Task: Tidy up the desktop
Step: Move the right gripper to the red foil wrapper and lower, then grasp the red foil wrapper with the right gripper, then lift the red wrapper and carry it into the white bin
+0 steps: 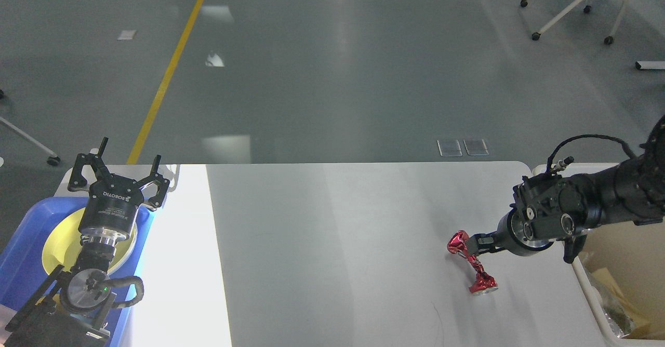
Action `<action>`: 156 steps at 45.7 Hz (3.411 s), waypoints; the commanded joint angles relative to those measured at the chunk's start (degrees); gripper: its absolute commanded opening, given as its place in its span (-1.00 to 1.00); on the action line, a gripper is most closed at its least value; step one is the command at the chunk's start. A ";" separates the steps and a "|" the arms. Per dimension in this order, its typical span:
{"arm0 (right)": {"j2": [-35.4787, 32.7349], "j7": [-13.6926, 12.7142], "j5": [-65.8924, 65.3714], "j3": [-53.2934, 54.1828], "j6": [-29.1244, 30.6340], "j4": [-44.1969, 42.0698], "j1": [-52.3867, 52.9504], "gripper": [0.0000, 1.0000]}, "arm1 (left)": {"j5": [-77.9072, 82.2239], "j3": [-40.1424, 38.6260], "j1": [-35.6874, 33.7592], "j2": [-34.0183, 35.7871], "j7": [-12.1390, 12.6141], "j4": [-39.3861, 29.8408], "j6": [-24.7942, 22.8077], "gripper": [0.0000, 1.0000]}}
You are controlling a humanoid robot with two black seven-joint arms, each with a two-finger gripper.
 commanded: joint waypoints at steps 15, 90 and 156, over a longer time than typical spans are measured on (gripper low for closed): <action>2.95 -0.06 0.70 3.25 -0.31 -7.10 -8.17 0.86 | 0.01 -0.06 0.00 0.00 0.00 0.00 0.04 0.94; -0.91 -0.06 9.75 4.22 1.35 -4.39 -5.28 -1.00 | 0.01 -0.06 0.00 0.00 0.00 0.00 0.04 0.94; -27.01 -1.12 28.91 -11.26 8.30 1.09 12.33 -1.00 | 0.01 0.03 0.00 0.00 -0.09 0.00 0.04 0.94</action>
